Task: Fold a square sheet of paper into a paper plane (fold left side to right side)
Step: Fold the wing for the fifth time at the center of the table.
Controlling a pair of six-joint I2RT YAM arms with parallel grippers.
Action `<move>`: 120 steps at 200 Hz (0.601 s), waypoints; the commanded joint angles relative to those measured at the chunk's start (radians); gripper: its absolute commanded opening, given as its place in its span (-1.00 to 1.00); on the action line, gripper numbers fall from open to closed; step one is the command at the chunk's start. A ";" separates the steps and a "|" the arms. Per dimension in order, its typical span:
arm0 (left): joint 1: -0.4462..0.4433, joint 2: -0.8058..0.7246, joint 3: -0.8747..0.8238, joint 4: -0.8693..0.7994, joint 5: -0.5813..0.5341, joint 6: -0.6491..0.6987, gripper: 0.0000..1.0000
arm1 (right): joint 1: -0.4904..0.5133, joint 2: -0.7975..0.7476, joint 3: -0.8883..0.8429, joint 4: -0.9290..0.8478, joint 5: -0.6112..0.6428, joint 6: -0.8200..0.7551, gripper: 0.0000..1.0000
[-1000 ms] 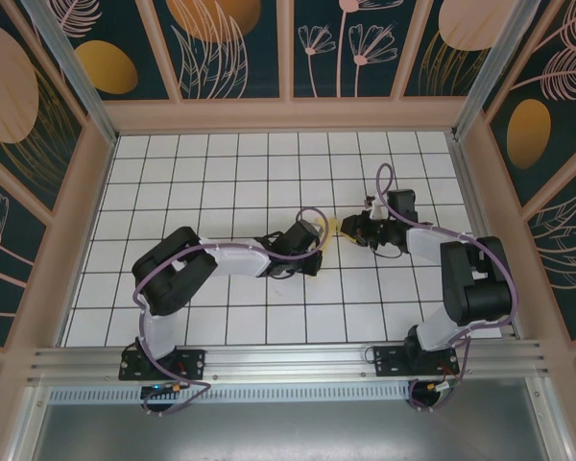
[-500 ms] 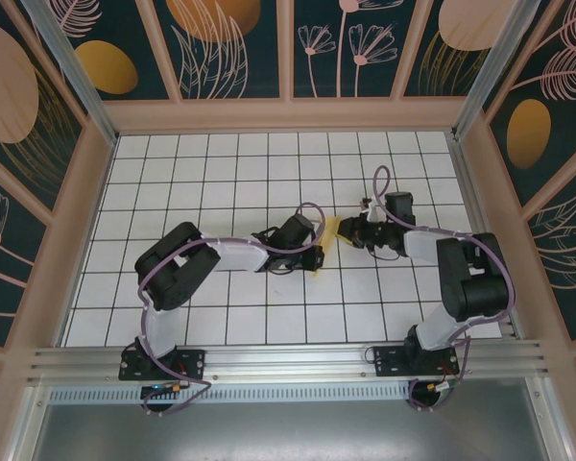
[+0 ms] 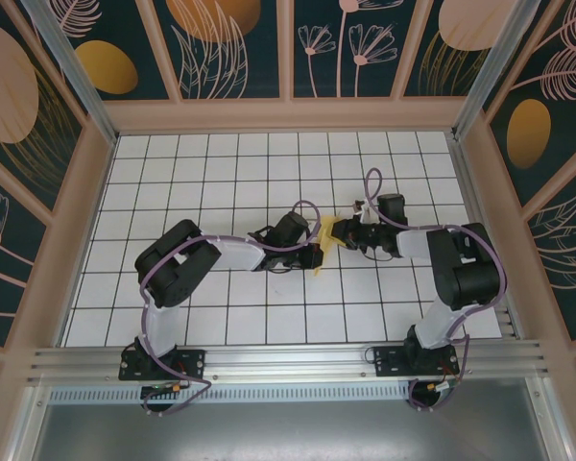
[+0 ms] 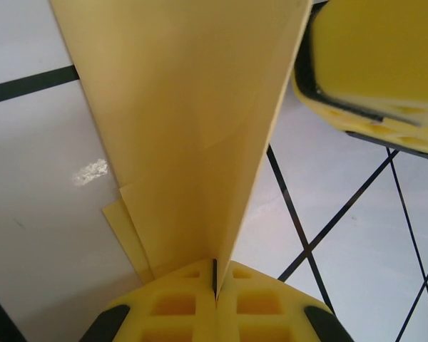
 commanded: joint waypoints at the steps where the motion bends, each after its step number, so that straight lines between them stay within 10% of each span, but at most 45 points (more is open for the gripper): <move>1: 0.009 0.031 -0.020 -0.007 0.013 -0.017 -0.91 | 0.013 0.031 0.030 0.042 -0.019 0.009 -0.62; 120: 0.015 0.039 -0.019 -0.005 0.029 -0.021 -0.82 | 0.014 0.116 0.056 0.066 -0.005 0.013 -0.62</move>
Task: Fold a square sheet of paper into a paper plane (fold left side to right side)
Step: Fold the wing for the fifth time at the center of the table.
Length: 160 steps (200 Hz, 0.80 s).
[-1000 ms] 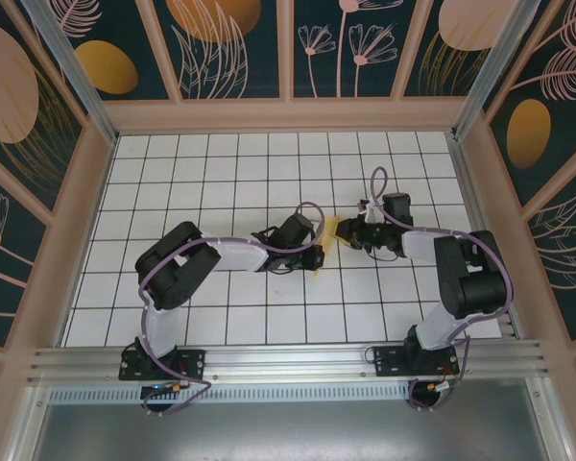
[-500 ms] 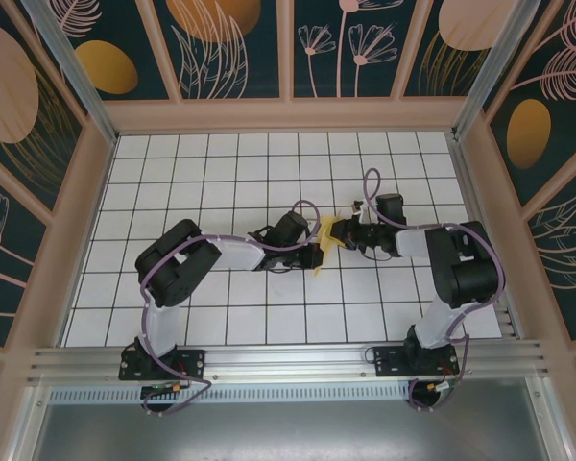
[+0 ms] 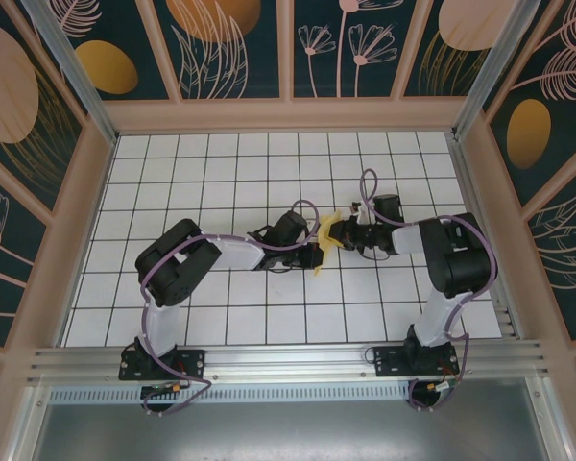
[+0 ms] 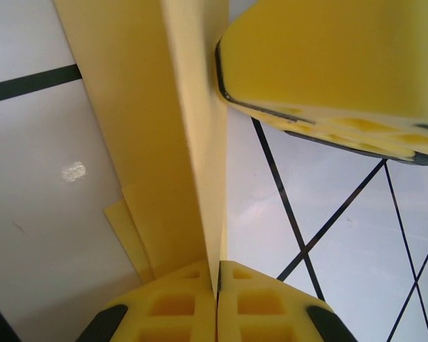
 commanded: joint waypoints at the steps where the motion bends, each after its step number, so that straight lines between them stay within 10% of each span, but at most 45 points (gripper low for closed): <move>1: 0.008 0.035 -0.016 -0.017 0.007 -0.007 -0.82 | 0.009 0.021 0.026 0.036 -0.005 0.006 -0.62; 160: 0.008 0.058 0.011 -0.039 0.028 0.004 -0.90 | 0.015 0.011 0.087 -0.023 0.008 -0.017 -0.60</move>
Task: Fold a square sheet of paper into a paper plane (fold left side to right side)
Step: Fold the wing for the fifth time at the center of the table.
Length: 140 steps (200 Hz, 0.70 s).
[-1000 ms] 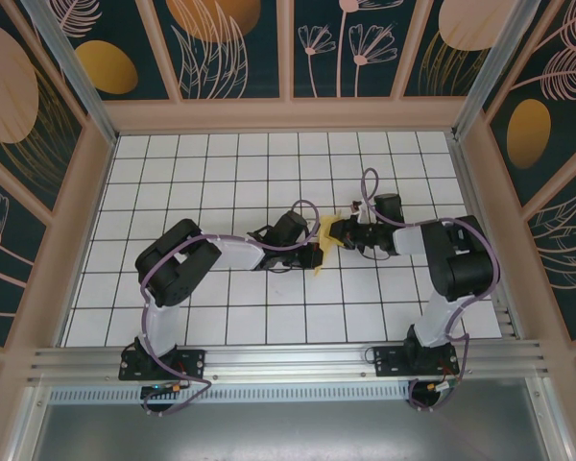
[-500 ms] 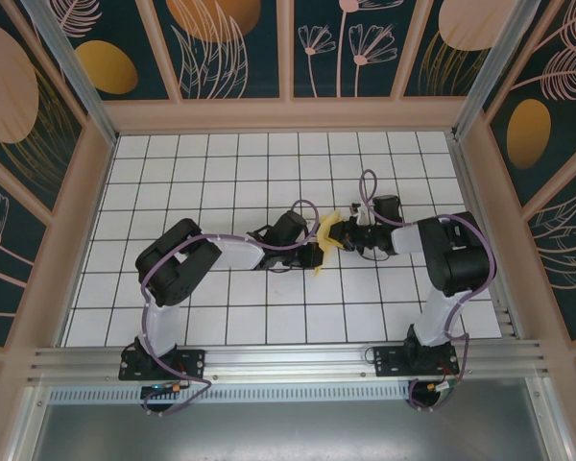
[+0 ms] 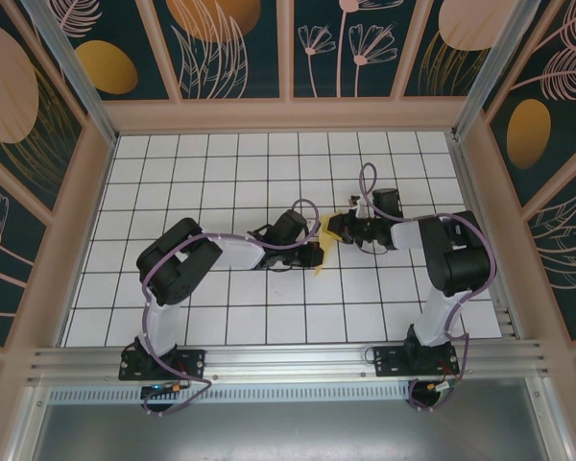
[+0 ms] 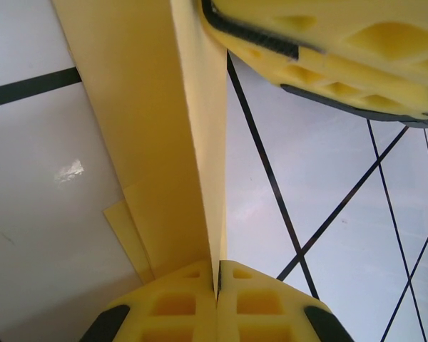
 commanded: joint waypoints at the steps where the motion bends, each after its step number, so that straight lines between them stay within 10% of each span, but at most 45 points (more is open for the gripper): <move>1: 0.003 0.045 0.001 -0.045 0.002 0.004 -0.90 | 0.011 0.001 0.030 -0.014 0.004 -0.013 -0.60; 140: 0.030 -0.056 0.018 -0.099 -0.022 0.040 -0.49 | 0.013 0.024 0.042 -0.086 0.044 -0.041 -0.60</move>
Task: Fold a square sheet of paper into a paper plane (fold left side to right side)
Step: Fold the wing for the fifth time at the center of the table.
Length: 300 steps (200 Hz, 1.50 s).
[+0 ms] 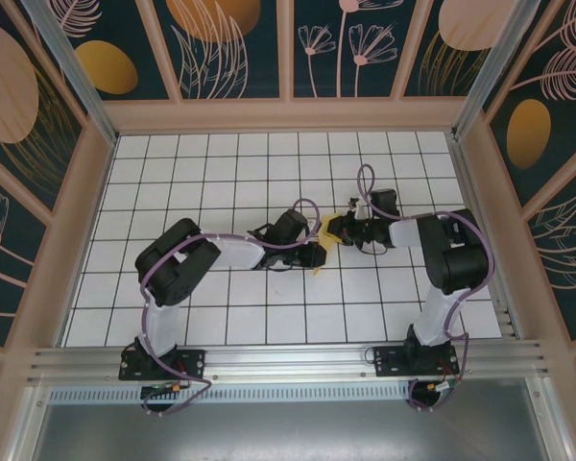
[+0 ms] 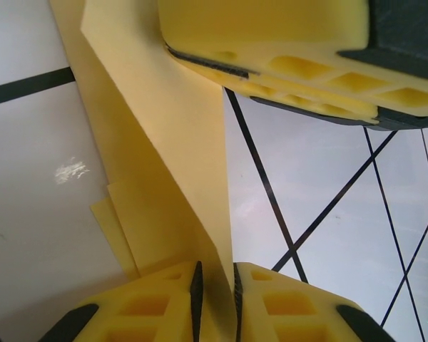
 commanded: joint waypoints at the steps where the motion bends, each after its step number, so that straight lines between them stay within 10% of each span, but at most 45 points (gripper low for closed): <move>1: 0.026 -0.040 0.011 -0.068 -0.018 0.023 -0.48 | 0.006 0.006 0.021 -0.011 0.005 -0.026 -0.60; 197: 0.095 0.027 0.103 -0.024 0.120 0.005 -0.18 | 0.006 0.009 0.012 0.008 0.002 -0.016 -0.61; 300: 0.106 0.062 0.119 -0.051 0.065 0.041 -0.88 | 0.005 -0.011 0.003 0.004 0.010 -0.023 -0.60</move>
